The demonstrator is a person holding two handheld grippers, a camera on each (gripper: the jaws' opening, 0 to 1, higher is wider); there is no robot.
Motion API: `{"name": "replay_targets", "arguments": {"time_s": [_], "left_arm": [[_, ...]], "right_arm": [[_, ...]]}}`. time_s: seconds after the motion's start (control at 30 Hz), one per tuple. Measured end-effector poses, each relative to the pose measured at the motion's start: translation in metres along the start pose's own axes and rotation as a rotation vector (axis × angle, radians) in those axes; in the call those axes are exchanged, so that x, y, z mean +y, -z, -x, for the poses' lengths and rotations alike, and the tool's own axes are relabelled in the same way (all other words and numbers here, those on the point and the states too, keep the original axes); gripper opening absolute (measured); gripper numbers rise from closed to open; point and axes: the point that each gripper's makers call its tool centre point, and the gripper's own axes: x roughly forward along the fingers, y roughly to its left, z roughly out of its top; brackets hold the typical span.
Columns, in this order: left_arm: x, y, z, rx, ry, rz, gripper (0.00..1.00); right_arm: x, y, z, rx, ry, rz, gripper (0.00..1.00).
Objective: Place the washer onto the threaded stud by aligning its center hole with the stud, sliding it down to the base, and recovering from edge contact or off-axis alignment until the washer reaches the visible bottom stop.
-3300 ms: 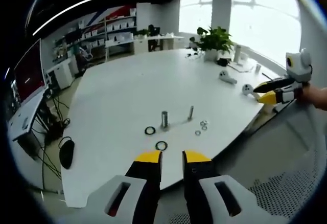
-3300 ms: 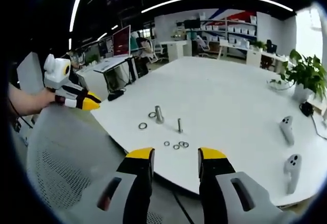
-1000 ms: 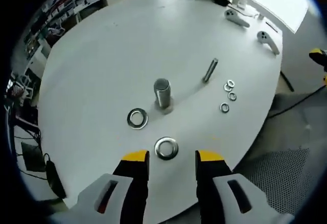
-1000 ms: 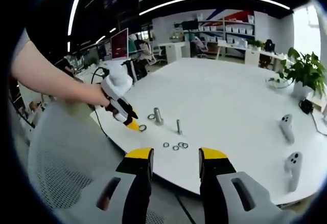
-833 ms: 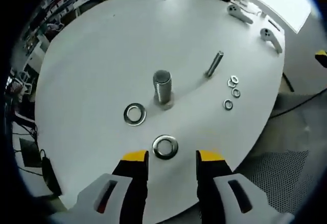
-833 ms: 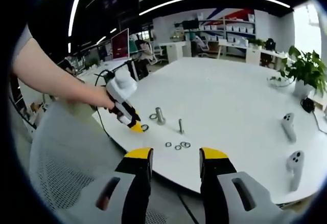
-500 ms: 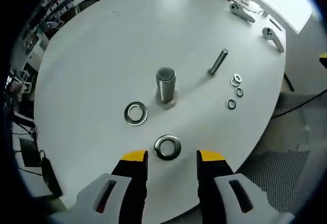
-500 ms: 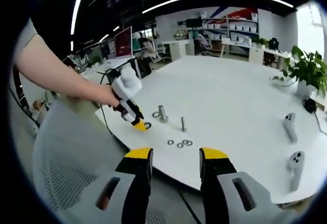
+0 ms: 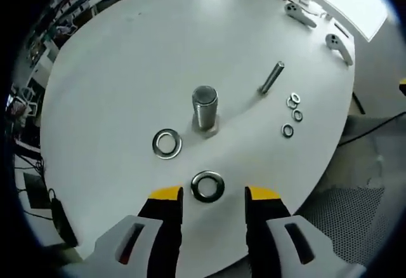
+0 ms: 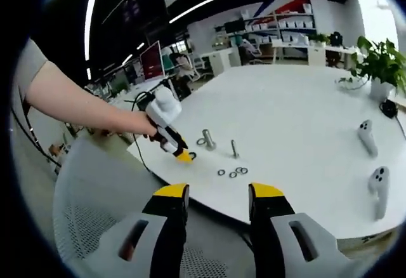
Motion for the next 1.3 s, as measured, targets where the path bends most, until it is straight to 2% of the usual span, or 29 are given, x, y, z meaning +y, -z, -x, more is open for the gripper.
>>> {"name": "replay_targets", "arguments": {"time_s": [0.07, 0.13, 0.33, 0.57, 0.63, 0.77, 0.93, 1.07, 1.23, 1.3], "left_arm": [[-0.001, 0.001, 0.0, 0.003, 0.001, -0.004, 0.37], [-0.001, 0.002, -0.001, 0.008, 0.003, -0.007, 0.37], [-0.001, 0.002, -0.004, 0.008, 0.005, -0.012, 0.37], [0.0, 0.009, -0.009, 0.029, 0.002, -0.024, 0.37], [0.002, 0.009, -0.009, 0.031, 0.001, -0.023, 0.37], [0.004, 0.009, -0.009, 0.029, -0.004, -0.023, 0.38], [0.005, 0.008, -0.01, 0.033, -0.01, -0.036, 0.38], [0.006, 0.008, -0.012, 0.042, -0.032, -0.023, 0.37], [0.006, 0.005, -0.013, 0.044, -0.036, -0.032, 0.37], [0.006, 0.005, -0.014, 0.05, -0.038, -0.042, 0.36]], "right_arm": [[-0.001, 0.0, -0.001, 0.001, 0.006, -0.004, 0.4], [0.001, 0.005, -0.001, 0.029, -0.003, -0.017, 0.4], [0.002, 0.001, -0.002, -0.005, -0.007, -0.025, 0.38], [-0.003, 0.008, -0.002, 0.021, 0.005, -0.023, 0.36], [-0.004, 0.007, -0.002, 0.018, 0.002, -0.049, 0.36], [-0.006, 0.004, -0.002, -0.001, 0.021, -0.042, 0.36], [-0.007, 0.008, -0.003, 0.021, 0.023, -0.059, 0.36], [-0.014, 0.005, -0.001, -0.008, 0.045, -0.085, 0.39], [-0.013, 0.011, -0.002, 0.023, 0.042, -0.099, 0.39], [-0.011, 0.009, -0.002, 0.012, 0.034, -0.093, 0.39]]}}
